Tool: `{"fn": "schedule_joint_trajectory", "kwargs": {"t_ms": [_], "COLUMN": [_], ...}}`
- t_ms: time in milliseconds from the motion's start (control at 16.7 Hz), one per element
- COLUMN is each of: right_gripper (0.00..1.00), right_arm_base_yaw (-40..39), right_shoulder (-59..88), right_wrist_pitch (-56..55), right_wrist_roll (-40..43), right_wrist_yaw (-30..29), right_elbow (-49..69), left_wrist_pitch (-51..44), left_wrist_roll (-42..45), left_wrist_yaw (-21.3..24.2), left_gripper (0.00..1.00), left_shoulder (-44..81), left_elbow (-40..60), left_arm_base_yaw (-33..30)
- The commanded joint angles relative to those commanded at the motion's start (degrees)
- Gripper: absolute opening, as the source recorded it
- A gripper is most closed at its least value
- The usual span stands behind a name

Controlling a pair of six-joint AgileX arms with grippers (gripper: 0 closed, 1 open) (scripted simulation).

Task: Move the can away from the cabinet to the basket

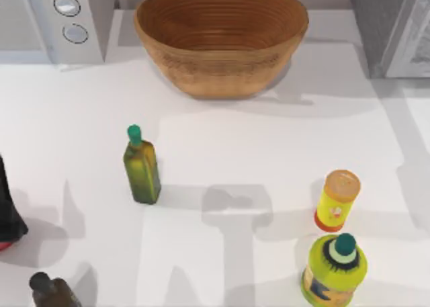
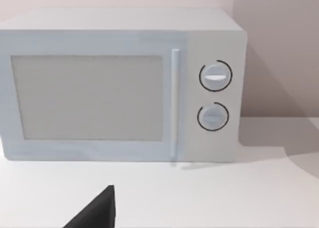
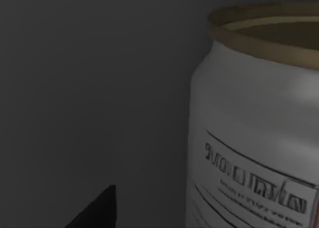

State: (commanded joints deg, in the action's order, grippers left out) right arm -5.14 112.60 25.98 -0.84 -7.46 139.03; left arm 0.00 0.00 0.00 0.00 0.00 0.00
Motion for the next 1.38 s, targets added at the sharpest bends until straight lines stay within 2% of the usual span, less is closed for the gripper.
{"fn": "schedule_joint_trajectory", "kwargs": {"t_ms": [720, 1380], "right_gripper": [0.02, 0.00], "right_arm_base_yaw": [0.0, -0.3], "right_shoulder": [0.0, -0.9], "right_wrist_pitch": [0.0, 0.4], "right_wrist_roll": [0.0, -0.1], "right_wrist_yaw": [0.0, -0.2], "right_elbow": [0.0, -0.5], "left_wrist_pitch": [0.0, 0.0], "left_wrist_roll": [0.0, 0.0], "left_wrist_yaw": [0.0, 0.0], "left_gripper": [1.00, 1.00], "left_shoulder": [0.0, 0.0], "left_elbow": [0.0, 0.0], "left_arm_base_yaw": [0.0, 0.0]}}
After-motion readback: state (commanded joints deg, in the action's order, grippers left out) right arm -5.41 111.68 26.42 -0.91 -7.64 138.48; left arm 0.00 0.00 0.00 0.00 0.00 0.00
